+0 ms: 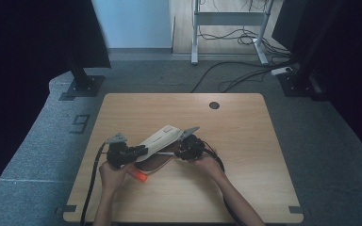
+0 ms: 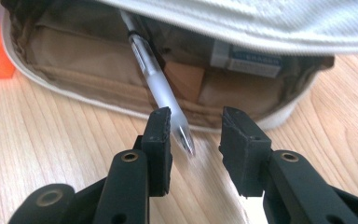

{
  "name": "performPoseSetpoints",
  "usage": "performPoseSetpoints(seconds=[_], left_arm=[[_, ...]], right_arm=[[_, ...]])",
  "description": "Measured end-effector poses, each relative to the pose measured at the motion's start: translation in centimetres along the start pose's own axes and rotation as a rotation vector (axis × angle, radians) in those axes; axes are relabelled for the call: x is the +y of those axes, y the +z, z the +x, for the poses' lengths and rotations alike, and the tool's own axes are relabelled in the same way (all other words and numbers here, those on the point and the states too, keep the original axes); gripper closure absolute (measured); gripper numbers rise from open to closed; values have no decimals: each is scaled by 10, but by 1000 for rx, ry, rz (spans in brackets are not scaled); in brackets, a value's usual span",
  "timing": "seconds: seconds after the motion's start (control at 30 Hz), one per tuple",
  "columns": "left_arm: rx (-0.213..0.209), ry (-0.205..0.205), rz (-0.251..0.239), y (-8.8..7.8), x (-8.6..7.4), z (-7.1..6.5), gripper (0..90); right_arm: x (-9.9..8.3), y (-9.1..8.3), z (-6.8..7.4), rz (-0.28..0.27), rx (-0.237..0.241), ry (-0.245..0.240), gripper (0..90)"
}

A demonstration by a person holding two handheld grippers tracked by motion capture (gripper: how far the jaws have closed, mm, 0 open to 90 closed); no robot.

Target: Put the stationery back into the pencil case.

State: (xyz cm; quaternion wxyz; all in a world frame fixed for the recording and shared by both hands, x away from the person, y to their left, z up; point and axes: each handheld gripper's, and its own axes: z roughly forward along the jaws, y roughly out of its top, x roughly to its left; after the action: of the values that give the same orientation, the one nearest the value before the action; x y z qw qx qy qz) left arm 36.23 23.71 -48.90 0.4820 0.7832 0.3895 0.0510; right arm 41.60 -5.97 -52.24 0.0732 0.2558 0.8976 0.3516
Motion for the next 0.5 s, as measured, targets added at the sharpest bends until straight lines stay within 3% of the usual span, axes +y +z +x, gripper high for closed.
performPoseSetpoints(seconds=[0.27, 0.5], left_arm=[[-2, 0, 1, 0, 0, 0, 746], [-3, 3, 2, 0, 0, 0, 745]], right_arm=[[-10, 2, 0, 10, 4, 4, 621], [-14, 5, -2, 20, -5, 12, 707]])
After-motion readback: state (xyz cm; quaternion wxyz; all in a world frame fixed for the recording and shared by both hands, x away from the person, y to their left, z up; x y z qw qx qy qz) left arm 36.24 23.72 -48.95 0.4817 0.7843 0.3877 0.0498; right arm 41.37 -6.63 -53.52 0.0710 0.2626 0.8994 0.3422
